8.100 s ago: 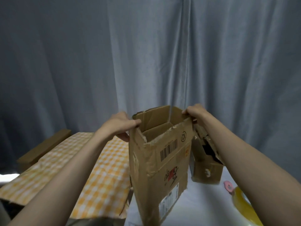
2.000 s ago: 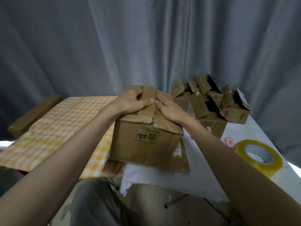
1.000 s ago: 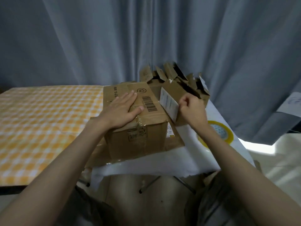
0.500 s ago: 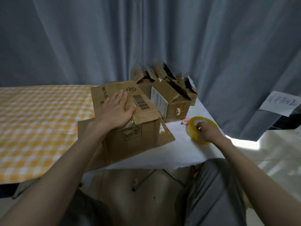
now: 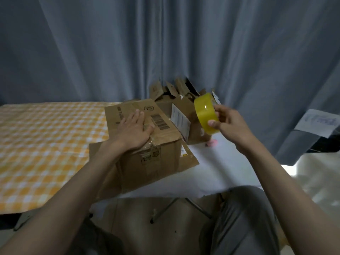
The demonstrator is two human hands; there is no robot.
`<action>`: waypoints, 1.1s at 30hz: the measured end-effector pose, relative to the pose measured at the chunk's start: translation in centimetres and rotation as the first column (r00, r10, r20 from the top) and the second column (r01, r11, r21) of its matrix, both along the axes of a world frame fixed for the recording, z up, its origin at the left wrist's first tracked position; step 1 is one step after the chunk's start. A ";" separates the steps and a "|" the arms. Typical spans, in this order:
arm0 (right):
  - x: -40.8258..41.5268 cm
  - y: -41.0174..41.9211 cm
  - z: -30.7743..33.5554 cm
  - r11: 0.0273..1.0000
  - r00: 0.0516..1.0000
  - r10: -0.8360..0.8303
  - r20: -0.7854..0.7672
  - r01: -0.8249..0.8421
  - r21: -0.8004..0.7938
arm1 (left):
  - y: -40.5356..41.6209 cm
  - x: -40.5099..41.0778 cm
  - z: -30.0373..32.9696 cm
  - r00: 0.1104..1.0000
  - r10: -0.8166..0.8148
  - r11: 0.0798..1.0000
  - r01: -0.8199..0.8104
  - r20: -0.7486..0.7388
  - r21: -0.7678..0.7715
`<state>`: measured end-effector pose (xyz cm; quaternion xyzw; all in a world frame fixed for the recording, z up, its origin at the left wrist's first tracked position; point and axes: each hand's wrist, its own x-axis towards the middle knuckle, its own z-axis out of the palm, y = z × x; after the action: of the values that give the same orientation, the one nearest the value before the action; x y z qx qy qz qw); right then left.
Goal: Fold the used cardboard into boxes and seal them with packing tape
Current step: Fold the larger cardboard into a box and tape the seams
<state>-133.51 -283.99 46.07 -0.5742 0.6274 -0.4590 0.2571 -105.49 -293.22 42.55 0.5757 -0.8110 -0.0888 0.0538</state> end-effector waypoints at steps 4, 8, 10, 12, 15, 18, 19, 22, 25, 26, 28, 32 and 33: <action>3.9 -0.9 2.7 0.989 0.985 0.115 -0.125 -0.125 -0.076 | 0.1 0.0 1.2 0.998 0.006 0.985 -0.017 -0.065 -0.171; 7.2 -2.5 3.6 0.979 0.950 0.155 -0.271 -0.185 -0.087 | -0.3 0.1 3.1 0.978 -0.106 0.936 0.037 -0.181 -0.350; 8.1 -3.1 3.5 0.978 0.937 0.151 -0.314 -0.188 -0.093 | -0.4 0.2 3.8 0.901 -0.258 0.903 0.096 -0.350 -0.418; 8.7 -3.6 3.5 0.977 0.930 0.154 -0.333 -0.194 -0.091 | -0.1 0.1 4.3 0.778 -0.345 0.871 0.057 -0.525 -0.488; 9.1 -4.2 3.5 0.984 0.924 0.135 -0.359 -0.166 -0.057 | 0.2 0.1 5.1 0.701 -0.397 0.837 0.010 -0.593 -0.547; 9.2 -4.5 3.6 0.985 0.914 0.140 -0.382 -0.166 -0.038 | -0.2 0.0 5.5 0.689 -0.441 0.840 0.091 -0.575 -0.535; 9.2 -4.6 3.6 0.986 0.912 0.139 -0.386 -0.166 -0.035 | -0.2 -0.1 5.5 0.690 -0.448 0.837 0.098 -0.569 -0.539; 9.1 -4.7 3.6 0.986 0.911 0.145 -0.385 -0.165 -0.019 | -0.1 -0.3 5.3 0.679 -0.463 0.799 0.042 -0.569 -0.600; 8.9 -4.7 3.5 0.986 0.911 0.153 -0.384 -0.168 -0.005 | -0.2 -0.2 5.3 0.662 -0.454 0.799 0.006 -0.596 -0.602; 8.9 -4.6 3.5 0.985 0.909 0.160 -0.385 -0.174 -0.002 | -0.2 -0.3 5.3 0.655 -0.434 0.817 -0.003 -0.618 -0.577; 8.9 -4.7 3.5 0.983 0.903 0.168 -0.395 -0.181 0.004 | -0.5 -0.4 5.4 0.615 -0.377 0.865 -0.033 -0.692 -0.501; 9.2 -4.5 3.8 0.983 0.876 0.173 -0.451 -0.179 0.030 | -1.4 -0.1 5.5 0.547 -0.297 0.933 -0.008 -0.783 -0.360; 9.3 -4.5 4.0 0.984 0.871 0.175 -0.460 -0.172 0.048 | -1.5 -0.1 5.4 0.551 -0.299 0.935 0.004 -0.779 -0.356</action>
<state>-124.17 -288.49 50.07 -0.7201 0.6176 -0.2826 0.1420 -105.60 -294.74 48.00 0.3778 -0.7420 -0.2215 0.5076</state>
